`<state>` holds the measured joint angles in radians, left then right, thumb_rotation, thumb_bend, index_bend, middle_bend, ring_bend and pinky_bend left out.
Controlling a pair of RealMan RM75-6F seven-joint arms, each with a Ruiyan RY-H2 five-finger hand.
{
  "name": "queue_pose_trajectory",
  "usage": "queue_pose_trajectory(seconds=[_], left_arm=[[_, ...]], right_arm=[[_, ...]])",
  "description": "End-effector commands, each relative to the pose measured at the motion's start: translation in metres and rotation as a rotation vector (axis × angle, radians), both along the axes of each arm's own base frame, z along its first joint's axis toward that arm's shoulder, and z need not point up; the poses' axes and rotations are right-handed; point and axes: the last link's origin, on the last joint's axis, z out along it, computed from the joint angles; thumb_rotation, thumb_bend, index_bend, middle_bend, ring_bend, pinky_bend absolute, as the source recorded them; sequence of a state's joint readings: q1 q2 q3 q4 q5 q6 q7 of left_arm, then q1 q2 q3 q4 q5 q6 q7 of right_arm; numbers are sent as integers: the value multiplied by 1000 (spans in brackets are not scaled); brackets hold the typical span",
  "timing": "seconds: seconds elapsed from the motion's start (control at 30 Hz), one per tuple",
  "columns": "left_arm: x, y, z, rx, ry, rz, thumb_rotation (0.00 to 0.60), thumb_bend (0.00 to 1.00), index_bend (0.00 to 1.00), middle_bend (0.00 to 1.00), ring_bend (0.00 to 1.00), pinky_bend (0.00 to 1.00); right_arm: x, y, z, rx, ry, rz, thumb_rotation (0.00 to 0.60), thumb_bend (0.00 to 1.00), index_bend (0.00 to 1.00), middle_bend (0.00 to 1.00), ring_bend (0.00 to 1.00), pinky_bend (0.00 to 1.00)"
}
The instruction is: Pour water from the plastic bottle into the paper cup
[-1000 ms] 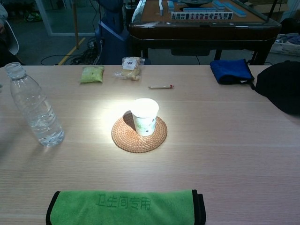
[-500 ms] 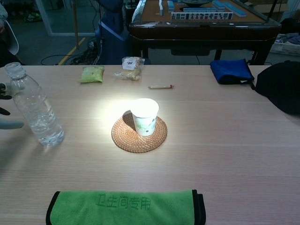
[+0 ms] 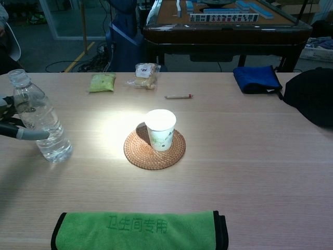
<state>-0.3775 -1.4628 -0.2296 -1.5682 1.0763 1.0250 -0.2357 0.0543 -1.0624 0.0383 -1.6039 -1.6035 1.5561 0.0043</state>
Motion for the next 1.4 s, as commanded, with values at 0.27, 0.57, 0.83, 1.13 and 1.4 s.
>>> queue_pose_trajectory(seconds=[0.27,0.57,0.83,1.13,1.4], left_arm=[[1,9,-10,-10,-15,23,600,0,2,59,26,178],[0,11,-13,-9,-67,54,600,0,23,71,36,178],[4,14,-18,-4,-134,58,600,0,49,92,63,178],[9,17,-26,-1,-168,49,600,0,127,147,109,179],[9,18,-32,14,-179,43,600,0,292,226,150,194]], right_arm=[[0,1,2,-4,-3,1,600,191,491,339,356,426],[0,1,1,-2,-1,0,600,191,491,339,356,426],[0,1,2,-3,-2,0,600,191,491,339,356,426],[0,2,4,-8,-5,2,600,191,491,340,356,426],[0,2,4,-8,-5,3,600,191,491,340,356,426]])
